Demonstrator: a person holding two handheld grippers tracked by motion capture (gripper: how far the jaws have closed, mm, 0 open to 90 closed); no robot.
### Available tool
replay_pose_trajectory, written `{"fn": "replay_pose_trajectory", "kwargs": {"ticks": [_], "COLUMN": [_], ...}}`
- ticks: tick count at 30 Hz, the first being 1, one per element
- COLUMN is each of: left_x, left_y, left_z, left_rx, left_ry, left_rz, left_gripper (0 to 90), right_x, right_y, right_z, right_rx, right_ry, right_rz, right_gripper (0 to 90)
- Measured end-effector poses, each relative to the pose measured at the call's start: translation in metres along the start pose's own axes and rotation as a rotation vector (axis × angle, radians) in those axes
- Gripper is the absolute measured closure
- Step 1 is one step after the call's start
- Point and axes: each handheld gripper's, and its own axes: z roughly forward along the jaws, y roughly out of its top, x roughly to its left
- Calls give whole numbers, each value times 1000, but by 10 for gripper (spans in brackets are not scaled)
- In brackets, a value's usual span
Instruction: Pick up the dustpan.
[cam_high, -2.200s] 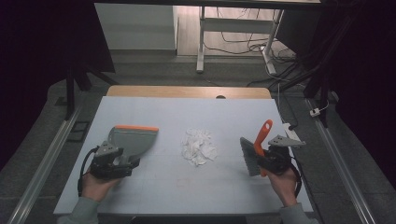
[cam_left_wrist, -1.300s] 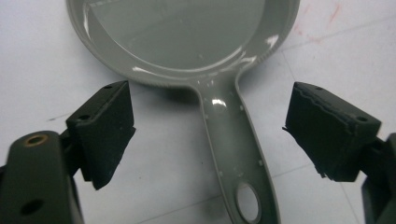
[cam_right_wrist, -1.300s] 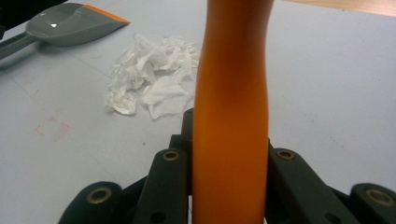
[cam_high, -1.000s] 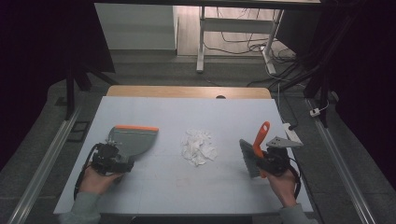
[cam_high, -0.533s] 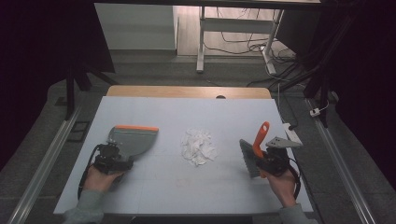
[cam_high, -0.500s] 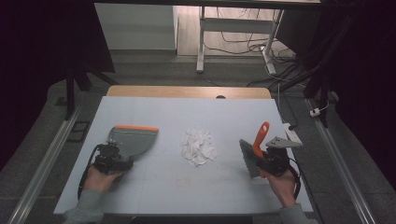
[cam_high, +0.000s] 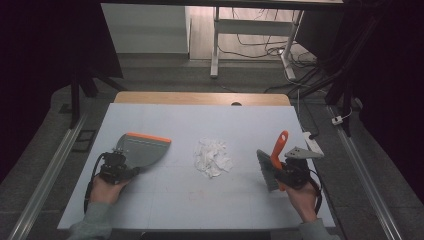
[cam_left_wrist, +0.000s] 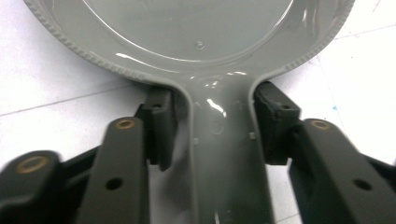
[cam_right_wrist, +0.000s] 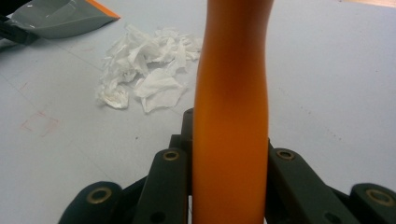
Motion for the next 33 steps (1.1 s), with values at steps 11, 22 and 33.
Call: {"fn": "replay_pose_trajectory", "kwargs": {"ticks": [11,22,33], "left_x": [6,11,11], "left_y": [0,0,0], "left_z": [-2,-7,-16], "left_rx": [-16,-40,-94], "left_ry": [-1,-17,-56], "left_rz": [4,14,62], "left_gripper": [621,623,624], "right_x": [-1,-1,1], "right_y": [0,-2,-1], "right_z": [0,-3,-4], "right_rx": [-1,-1,-6], "right_ry": [-5,-11,-6], "right_rz": [0,3,-3], "right_gripper": [762,763,763]}}
